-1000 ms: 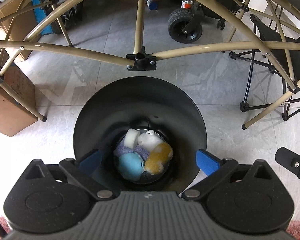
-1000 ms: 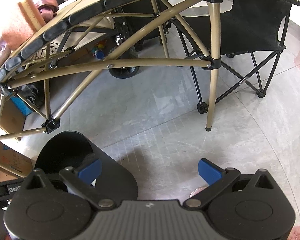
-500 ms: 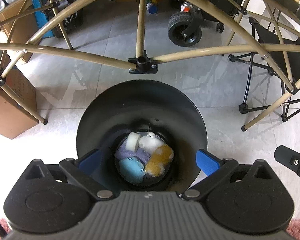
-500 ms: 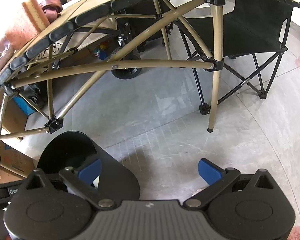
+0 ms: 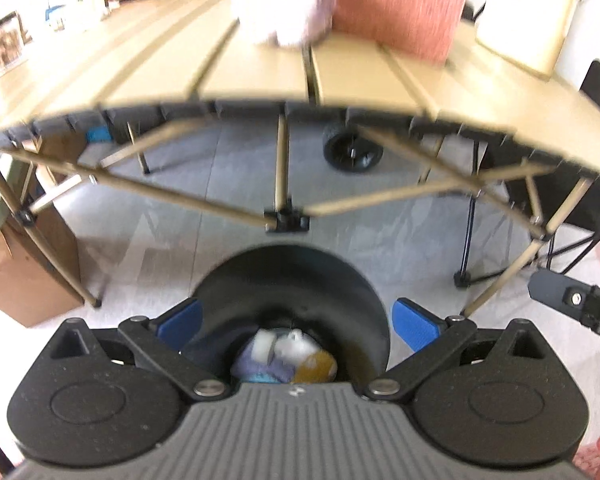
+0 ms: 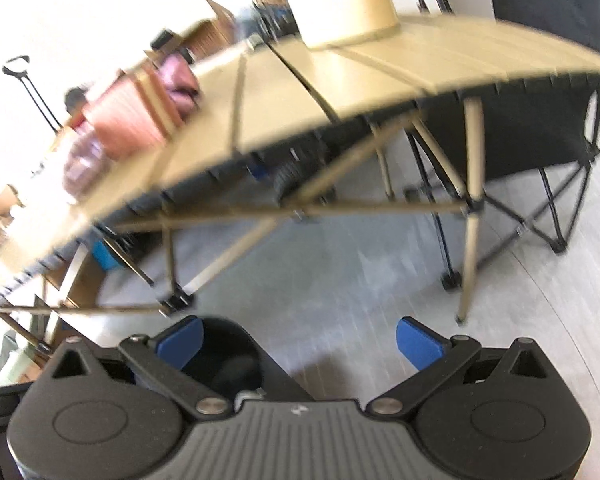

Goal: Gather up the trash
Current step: 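Move both grippers back up to the table toward the lavender cloth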

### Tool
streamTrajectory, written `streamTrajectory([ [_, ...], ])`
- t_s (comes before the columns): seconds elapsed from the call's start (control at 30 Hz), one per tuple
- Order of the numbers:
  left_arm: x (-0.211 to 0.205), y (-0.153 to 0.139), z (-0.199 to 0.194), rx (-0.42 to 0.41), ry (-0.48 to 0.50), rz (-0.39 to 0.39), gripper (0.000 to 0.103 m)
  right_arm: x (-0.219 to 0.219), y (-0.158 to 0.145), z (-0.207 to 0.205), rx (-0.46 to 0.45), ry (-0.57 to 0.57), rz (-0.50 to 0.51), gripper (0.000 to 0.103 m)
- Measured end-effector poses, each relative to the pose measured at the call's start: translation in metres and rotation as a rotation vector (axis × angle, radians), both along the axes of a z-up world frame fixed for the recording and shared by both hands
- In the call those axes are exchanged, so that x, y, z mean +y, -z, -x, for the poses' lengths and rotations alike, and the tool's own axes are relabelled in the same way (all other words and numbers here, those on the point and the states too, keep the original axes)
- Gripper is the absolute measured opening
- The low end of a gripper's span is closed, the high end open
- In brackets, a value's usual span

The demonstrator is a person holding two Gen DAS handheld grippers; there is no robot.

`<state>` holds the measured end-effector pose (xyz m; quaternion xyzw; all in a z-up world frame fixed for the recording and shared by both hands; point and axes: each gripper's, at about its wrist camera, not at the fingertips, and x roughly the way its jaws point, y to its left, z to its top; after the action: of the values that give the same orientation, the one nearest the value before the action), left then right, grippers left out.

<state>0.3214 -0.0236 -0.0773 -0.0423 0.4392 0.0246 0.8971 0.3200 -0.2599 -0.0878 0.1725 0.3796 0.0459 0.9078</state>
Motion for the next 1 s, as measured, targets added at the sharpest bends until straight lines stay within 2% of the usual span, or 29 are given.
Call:
streamTrajectory([
  [0.13, 0.003, -0.028, 0.011, -0.117, 0.003, 0.001, 0.103, 0.005, -0.025, 0.006, -0.166, -0.024, -0.033, 0.103],
  [0.27, 0.003, -0.052, 0.016, -0.227, 0.005, -0.003, 0.103, 0.013, -0.049, 0.010, -0.327, -0.032, -0.014, 0.103],
  [0.47, 0.009, -0.078, 0.002, -0.326, -0.019, -0.023, 0.103, 0.030, -0.073, 0.003, -0.459, -0.023, -0.038, 0.103],
  [0.53, 0.016, -0.083, -0.006, -0.343, -0.034, -0.016, 0.103, 0.038, -0.079, -0.002, -0.496, -0.004, -0.018, 0.103],
  [0.63, 0.025, -0.090, -0.019, -0.363, -0.043, -0.002, 0.103, 0.051, -0.087, -0.014, -0.526, 0.012, 0.024, 0.103],
  [0.83, 0.038, -0.095, -0.041, -0.390, -0.020, 0.032, 0.103, 0.064, -0.090, -0.038, -0.486, 0.012, 0.023, 0.103],
  [1.0, 0.039, -0.093, -0.061, -0.398, -0.020, 0.022, 0.103, 0.069, -0.095, -0.048, -0.501, 0.050, 0.037, 0.103],
])
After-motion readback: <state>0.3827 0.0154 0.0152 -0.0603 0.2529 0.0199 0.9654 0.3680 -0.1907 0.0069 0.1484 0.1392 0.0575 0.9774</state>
